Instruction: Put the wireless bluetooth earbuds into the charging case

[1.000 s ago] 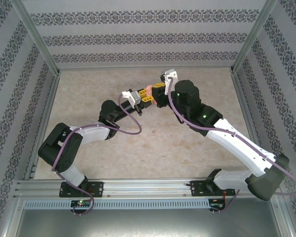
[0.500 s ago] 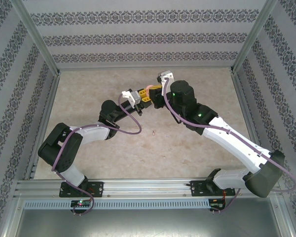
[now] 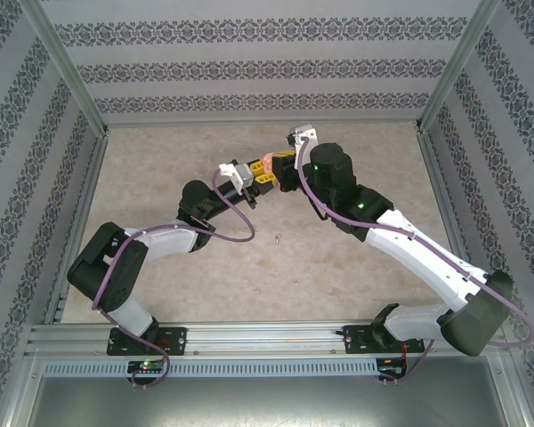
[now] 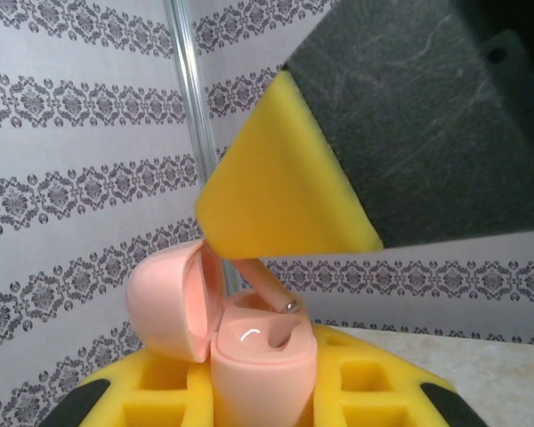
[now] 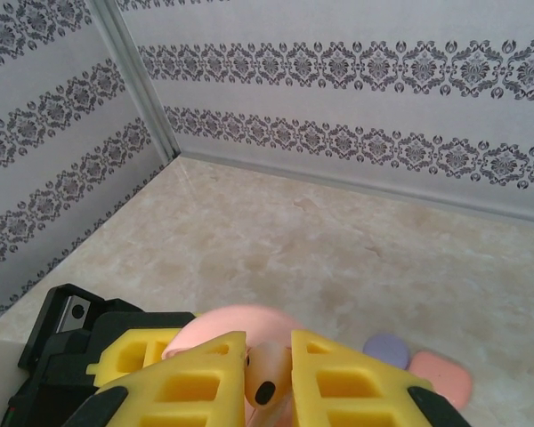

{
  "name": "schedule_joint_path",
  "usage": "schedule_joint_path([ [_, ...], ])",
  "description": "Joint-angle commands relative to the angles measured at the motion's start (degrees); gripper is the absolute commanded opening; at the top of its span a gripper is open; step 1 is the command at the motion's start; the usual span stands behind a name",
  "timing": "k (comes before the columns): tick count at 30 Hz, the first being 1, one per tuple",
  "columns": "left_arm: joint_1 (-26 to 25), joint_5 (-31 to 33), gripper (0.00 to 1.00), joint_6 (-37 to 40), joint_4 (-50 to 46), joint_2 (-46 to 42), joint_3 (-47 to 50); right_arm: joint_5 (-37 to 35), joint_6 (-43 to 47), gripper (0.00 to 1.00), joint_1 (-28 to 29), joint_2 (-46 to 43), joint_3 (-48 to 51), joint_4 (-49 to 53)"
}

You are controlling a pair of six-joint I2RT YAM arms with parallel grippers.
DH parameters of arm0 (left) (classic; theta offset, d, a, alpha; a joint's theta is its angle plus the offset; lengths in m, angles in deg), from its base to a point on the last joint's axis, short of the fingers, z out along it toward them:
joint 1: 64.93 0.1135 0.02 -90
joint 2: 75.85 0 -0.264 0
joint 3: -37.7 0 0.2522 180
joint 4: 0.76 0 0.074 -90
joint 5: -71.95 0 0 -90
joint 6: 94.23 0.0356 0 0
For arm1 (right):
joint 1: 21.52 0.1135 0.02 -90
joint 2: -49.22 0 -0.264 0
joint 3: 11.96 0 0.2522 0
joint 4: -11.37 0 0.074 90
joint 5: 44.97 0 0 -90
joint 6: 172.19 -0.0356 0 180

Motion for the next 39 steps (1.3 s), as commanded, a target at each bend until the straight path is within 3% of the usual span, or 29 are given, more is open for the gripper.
schedule_joint_path([
  [1, -0.88, -1.26, 0.00, -0.66, 2.15, -2.04, -1.31, 1.12, -1.03, 0.17, -0.39, 0.38, 0.81, -1.22],
  [16, -0.97, -1.09, 0.00, -0.75, 2.12, -0.41, -1.61, 0.59, -1.24, 0.17, -0.32, -2.50, 0.01, -2.42],
  [39, -1.05, -1.26, 0.00, -0.71, 1.34, -0.86, -2.36, 1.74, -2.48, 0.16, 0.32, 0.60, 1.10, -2.74],
])
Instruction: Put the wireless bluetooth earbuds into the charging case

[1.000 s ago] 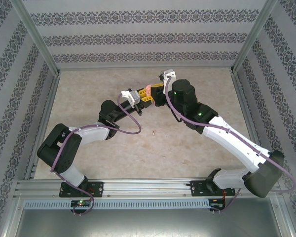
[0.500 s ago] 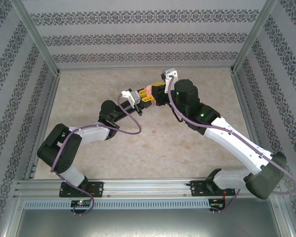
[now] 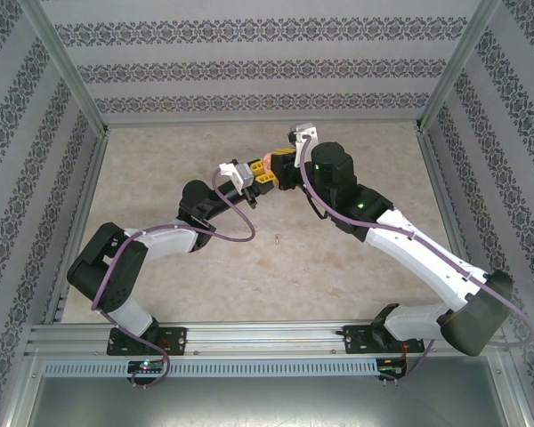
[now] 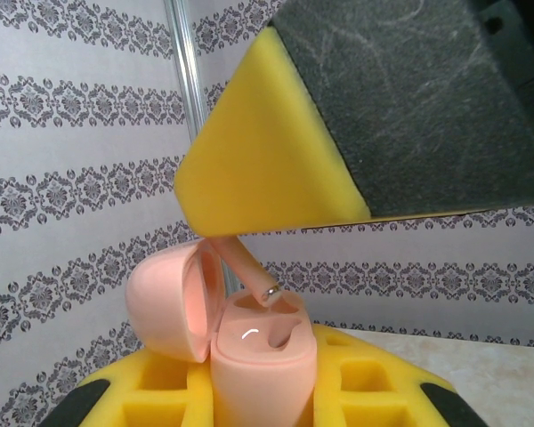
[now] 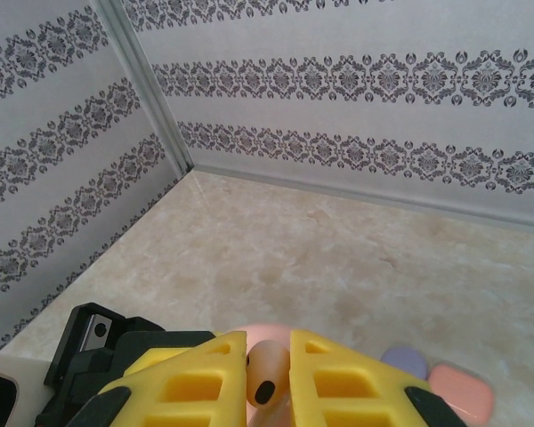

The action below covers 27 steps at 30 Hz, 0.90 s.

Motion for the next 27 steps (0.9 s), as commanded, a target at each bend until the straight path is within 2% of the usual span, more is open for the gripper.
schedule_joint_path([
  [1, -0.90, -1.26, 0.00, -0.53, 1.40, -0.81, -2.27, 0.78, -1.07, 0.16, 0.31, 0.52, 1.28, -0.67],
  [22, -0.91, -0.77, 0.00, 0.30, 0.07, -1.64, -2.63, -0.06, -1.15, 0.14, 1.15, -1.70, 3.88, -0.63],
  [27, -0.92, -0.70, 0.00, 0.21, -0.55, -1.75, -3.07, -3.72, 2.49, 0.14, 3.00, -0.74, 3.81, 0.62],
])
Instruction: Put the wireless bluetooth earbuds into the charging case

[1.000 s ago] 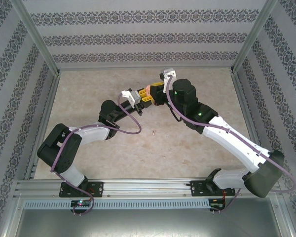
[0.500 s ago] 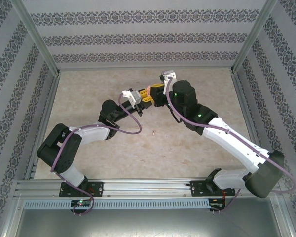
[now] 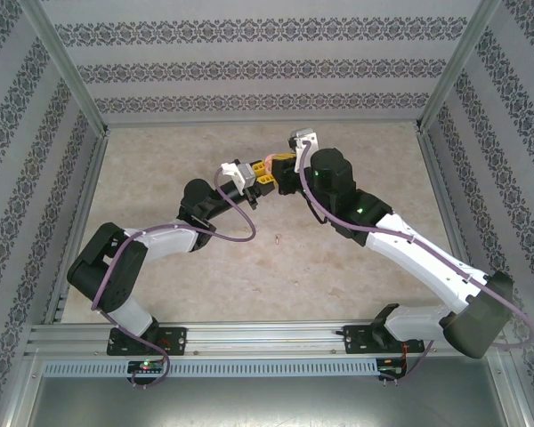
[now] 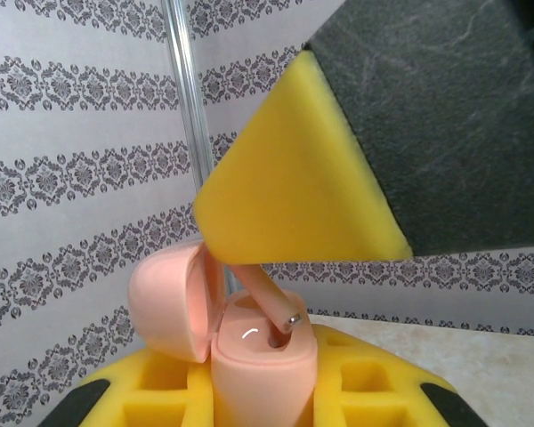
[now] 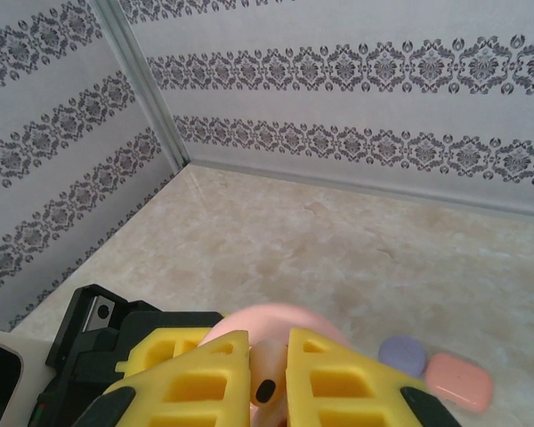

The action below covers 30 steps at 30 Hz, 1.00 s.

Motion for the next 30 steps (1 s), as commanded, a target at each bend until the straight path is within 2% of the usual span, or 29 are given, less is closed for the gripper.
schedule_joint_path([
  [1, -0.90, -0.32, 0.00, 0.13, 1.56, -1.82, -2.83, -2.88, 3.13, 0.14, 2.21, 0.63, 0.74, 2.21],
  [13, -0.90, -0.07, 0.00, -0.01, 1.68, -2.18, -3.09, -11.29, 7.39, 0.13, 5.56, 1.63, 3.54, 0.86],
  [30, -1.30, -0.99, 0.00, 0.16, 0.70, -1.61, -2.89, -5.25, 0.06, 0.12, 3.71, -3.47, -0.28, -5.08],
])
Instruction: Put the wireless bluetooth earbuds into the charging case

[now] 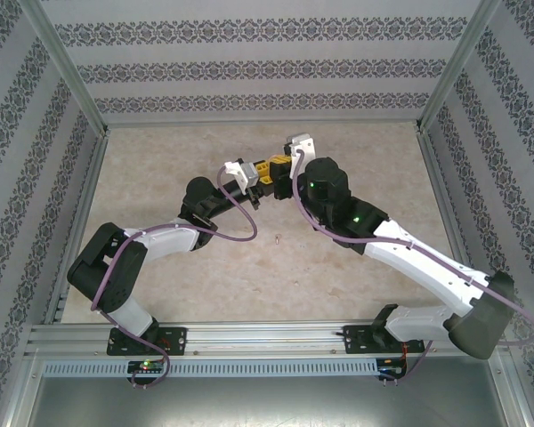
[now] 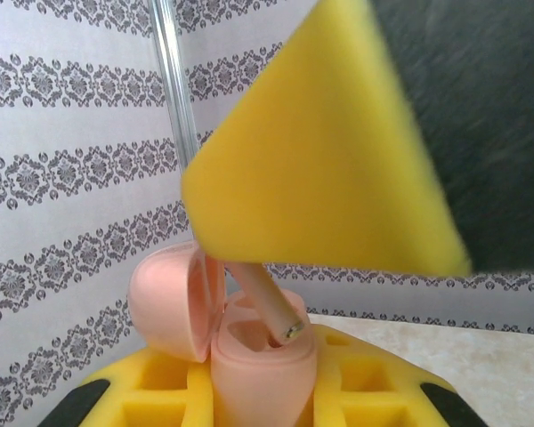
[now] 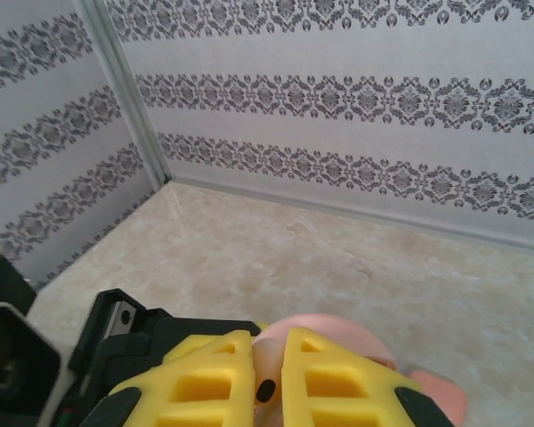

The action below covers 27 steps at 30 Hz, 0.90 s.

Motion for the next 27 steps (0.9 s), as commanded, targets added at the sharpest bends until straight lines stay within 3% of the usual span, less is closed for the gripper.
schedule_joint_path([
  [1, -0.55, -0.24, 0.00, 0.19, 2.94, -1.60, -1.45, 2.42, -2.35, 0.12, -0.68, -2.03, -1.90, -2.11],
  [27, -0.64, -0.48, 0.00, 0.37, 2.74, -2.26, -1.59, 4.37, -5.05, 0.12, -3.67, -1.30, 1.97, -2.07],
])
